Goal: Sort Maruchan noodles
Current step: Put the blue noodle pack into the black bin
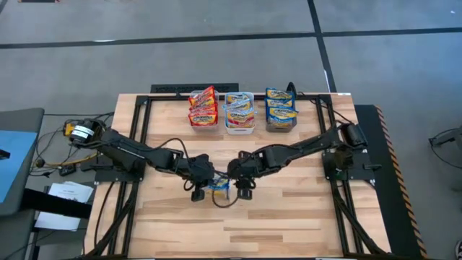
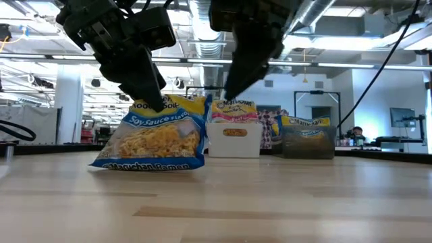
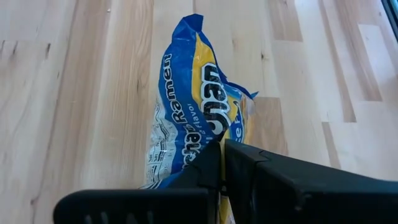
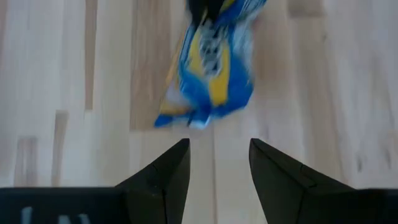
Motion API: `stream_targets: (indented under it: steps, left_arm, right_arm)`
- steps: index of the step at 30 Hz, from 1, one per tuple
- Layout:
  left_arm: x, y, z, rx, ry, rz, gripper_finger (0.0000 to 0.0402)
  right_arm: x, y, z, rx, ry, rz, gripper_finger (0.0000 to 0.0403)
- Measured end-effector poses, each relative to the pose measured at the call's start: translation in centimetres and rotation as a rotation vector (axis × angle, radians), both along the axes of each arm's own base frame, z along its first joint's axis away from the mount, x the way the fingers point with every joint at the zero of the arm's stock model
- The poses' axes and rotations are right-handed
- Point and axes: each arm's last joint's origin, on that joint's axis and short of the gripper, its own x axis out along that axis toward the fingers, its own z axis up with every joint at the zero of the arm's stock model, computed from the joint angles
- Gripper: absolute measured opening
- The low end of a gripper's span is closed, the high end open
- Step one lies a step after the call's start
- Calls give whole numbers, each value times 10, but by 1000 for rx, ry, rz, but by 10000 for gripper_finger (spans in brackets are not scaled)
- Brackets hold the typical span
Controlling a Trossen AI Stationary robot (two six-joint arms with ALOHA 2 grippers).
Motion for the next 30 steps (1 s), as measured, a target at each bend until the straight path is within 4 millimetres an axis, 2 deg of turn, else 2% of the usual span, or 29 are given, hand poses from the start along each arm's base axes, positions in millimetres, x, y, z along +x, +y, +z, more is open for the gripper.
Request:
stream_targets:
  steps: [6,10,13,16,25,30]
  left_arm:
    - [0,0,0,11,-2,12,0]
    - [0,1,0,24,-5,23,0]
    - [0,1,0,41,-8,19,0]
    - [0,1,0,43,-8,21,0]
    - [2,4,2,45,-34,33,0]
    - [4,7,3,42,-50,47,0]
  right_arm:
    - [10,-19,5,4,-83,-38,188]
    - [11,-30,5,-7,-84,-32,193]
    - [13,-36,3,48,-82,10,195]
    - [16,-36,-4,80,-78,35,196]
    - [22,-39,3,134,-154,68,196]
    - [22,-39,2,102,-157,76,196]
